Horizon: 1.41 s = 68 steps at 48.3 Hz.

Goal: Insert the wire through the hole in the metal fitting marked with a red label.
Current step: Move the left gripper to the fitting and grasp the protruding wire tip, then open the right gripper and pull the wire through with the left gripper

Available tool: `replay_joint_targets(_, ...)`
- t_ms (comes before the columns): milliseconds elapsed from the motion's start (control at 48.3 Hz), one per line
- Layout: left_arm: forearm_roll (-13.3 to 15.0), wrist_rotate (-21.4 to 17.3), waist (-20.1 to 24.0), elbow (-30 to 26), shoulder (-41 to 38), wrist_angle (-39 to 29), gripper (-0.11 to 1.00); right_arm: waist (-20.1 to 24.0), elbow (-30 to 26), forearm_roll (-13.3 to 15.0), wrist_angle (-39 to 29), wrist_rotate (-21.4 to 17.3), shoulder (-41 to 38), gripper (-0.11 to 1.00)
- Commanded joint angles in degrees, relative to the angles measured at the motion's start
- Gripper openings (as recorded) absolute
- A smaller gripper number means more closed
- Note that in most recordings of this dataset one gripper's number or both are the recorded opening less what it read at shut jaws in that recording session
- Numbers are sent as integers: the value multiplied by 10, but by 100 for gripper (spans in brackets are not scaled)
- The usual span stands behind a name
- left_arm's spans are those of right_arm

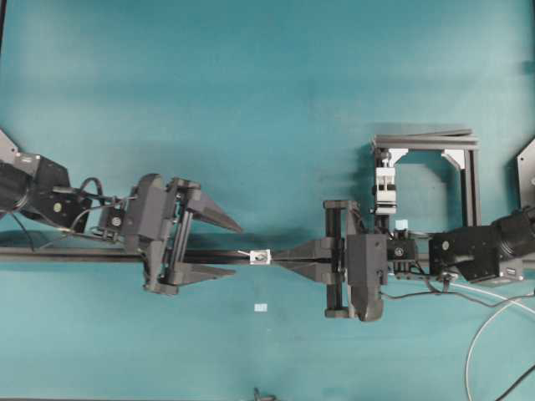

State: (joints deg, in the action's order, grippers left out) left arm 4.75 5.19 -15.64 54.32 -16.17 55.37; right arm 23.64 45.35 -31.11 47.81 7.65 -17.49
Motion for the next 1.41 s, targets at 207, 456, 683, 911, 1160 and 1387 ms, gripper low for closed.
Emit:
replay_joint_targets(207, 0, 1, 3, -21, 24, -17, 75, 3, -9, 4, 3, 0, 22, -1)
replay_joint_targets(456, -1, 3, 0, -20, 33, -26, 21, 3, -8, 4, 2, 0, 22, -1)
replay_joint_targets(683, -1, 10, -1, -20, 32, -39, -9, 3, -7, 4, 2, 0, 22, -1)
replay_joint_targets(911, -5, 10, -3, -21, 34, -40, -10, 3, -8, 4, -1, -3, 22, -1)
replay_joint_targets(1160, -5, 10, -4, -21, 35, -40, -10, 3, -10, 4, -1, -7, 22, -1)
replay_joint_targets(1387, -5, 10, -3, -21, 35, -40, -10, 3, -10, 4, -1, -8, 22, -1)
